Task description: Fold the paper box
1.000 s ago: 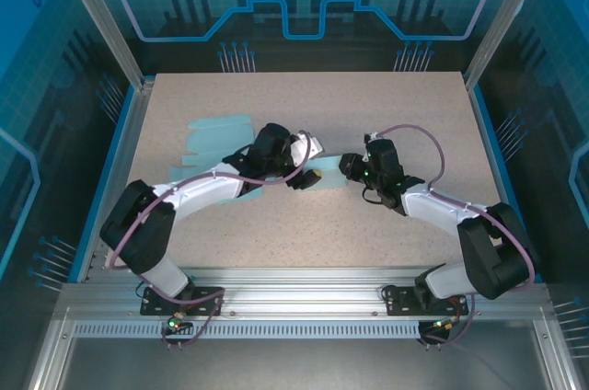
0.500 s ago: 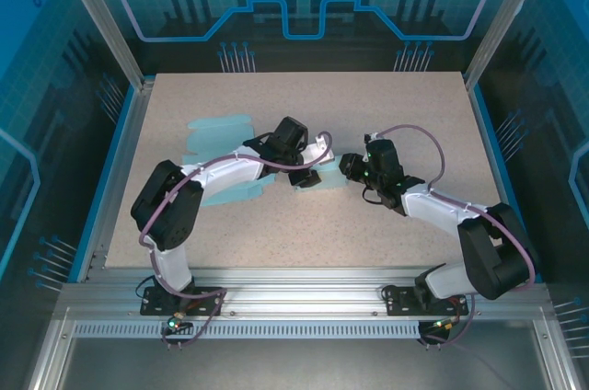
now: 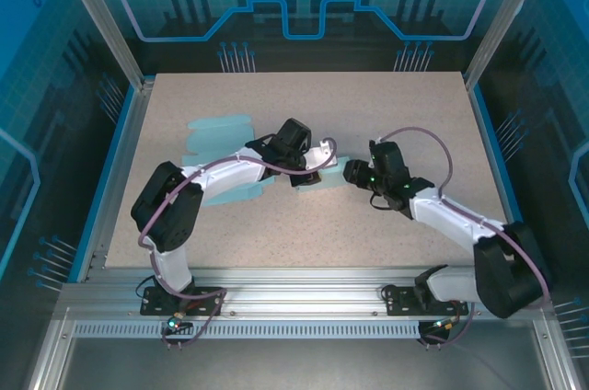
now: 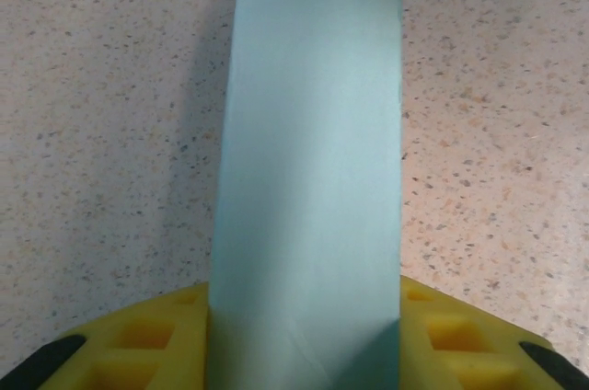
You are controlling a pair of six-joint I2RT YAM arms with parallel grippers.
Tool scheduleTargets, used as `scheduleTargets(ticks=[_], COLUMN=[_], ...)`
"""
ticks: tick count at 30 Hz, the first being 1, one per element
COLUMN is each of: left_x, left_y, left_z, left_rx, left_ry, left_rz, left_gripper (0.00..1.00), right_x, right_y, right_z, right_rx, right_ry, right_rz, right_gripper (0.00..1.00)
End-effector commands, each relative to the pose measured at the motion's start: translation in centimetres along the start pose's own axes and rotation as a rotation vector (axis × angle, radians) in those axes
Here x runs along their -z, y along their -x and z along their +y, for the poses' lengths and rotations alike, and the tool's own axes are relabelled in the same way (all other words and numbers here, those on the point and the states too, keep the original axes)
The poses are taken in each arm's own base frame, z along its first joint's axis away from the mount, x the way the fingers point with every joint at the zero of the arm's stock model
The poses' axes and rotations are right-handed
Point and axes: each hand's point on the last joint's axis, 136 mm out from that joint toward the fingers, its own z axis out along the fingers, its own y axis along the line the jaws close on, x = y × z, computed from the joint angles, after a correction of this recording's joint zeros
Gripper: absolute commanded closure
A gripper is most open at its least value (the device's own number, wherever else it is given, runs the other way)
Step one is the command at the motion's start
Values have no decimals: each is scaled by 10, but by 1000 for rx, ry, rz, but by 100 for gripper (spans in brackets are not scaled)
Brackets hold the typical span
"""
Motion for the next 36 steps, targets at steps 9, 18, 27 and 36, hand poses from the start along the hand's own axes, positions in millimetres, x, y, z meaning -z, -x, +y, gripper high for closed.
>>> scheduleTargets(ticks=[9,18,27,36], left_x=[22,-29,-86,-124], left_y=[69,112,123,114], left_z=[43,66,80,70], left_rx=[-187,-333,-468,-498], left_ry=[282,376,403,369], left_rz=[-181,-215,-204,-167], left_gripper=[68,68,68,61], right_x=[132,187,215,227], right_y=[26,37,35,27], right_z=[-33,-51,-74,-93], right_rx=[72,72,20,-5], right_ry=[-168,-243,-340,-413], right_rz=[-178,-297,-356,-375], right_gripper=[0,0,0,0])
